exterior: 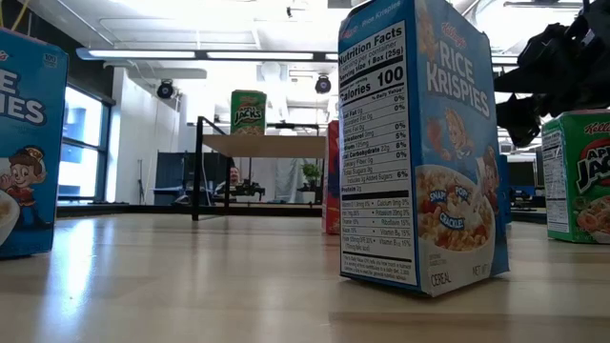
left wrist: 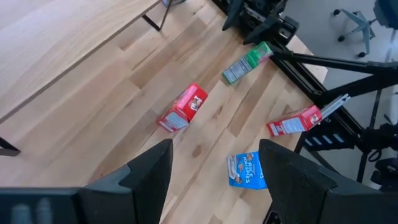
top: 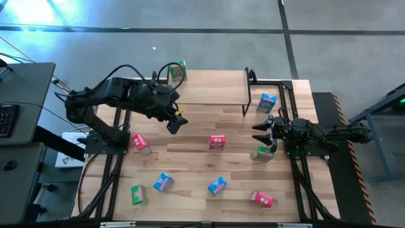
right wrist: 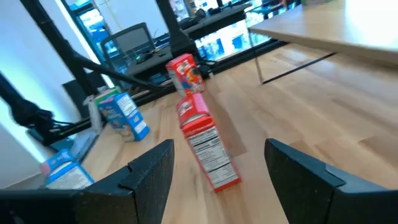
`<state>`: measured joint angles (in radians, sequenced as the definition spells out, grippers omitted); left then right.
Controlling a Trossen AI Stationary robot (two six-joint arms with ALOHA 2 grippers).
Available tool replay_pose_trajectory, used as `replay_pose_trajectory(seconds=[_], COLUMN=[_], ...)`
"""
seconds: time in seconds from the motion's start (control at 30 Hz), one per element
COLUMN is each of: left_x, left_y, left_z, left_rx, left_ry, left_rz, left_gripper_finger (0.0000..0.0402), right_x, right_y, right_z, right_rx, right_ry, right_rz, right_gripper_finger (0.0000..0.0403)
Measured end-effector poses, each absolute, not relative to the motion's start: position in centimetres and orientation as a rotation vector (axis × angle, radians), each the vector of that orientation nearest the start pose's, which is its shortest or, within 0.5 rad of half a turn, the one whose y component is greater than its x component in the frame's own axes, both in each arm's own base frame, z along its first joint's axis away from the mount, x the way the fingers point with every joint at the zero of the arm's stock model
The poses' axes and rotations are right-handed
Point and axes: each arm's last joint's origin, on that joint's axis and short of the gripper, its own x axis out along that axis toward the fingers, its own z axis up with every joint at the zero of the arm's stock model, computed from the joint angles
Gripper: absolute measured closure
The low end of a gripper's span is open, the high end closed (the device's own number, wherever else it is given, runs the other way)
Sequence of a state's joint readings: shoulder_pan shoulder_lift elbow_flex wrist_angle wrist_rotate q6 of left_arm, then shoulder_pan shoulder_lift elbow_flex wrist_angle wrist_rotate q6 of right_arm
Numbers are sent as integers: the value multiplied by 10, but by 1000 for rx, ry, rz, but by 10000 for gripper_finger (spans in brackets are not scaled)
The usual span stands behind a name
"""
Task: Stack cereal on shelf
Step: Put the right red cereal box on the shelf
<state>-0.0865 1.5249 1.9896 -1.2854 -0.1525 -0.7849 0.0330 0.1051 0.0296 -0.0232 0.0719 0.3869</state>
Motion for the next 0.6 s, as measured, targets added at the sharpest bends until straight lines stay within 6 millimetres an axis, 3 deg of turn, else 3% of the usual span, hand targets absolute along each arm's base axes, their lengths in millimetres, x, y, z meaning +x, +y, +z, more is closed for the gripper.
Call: replay_pose_trajectory(seconds=[0.2, 0.37, 0.6], left_x=[265, 265, 265], left_y=[-19, -19, -17], left_z=[460, 460, 460], left_rx=[-658, -665, -668], left_ry=[740, 738, 737], left_rz=[383, 386, 392], left_gripper_finger=[171, 171, 171], right_x=[103, 102, 99], right_y=[3, 3, 3], right_z=[165, 170, 199], right_rx=[388, 421, 500], right_ry=[84, 61, -74], right_rz=[16, 24, 58], right_gripper_finger=[155, 128, 109])
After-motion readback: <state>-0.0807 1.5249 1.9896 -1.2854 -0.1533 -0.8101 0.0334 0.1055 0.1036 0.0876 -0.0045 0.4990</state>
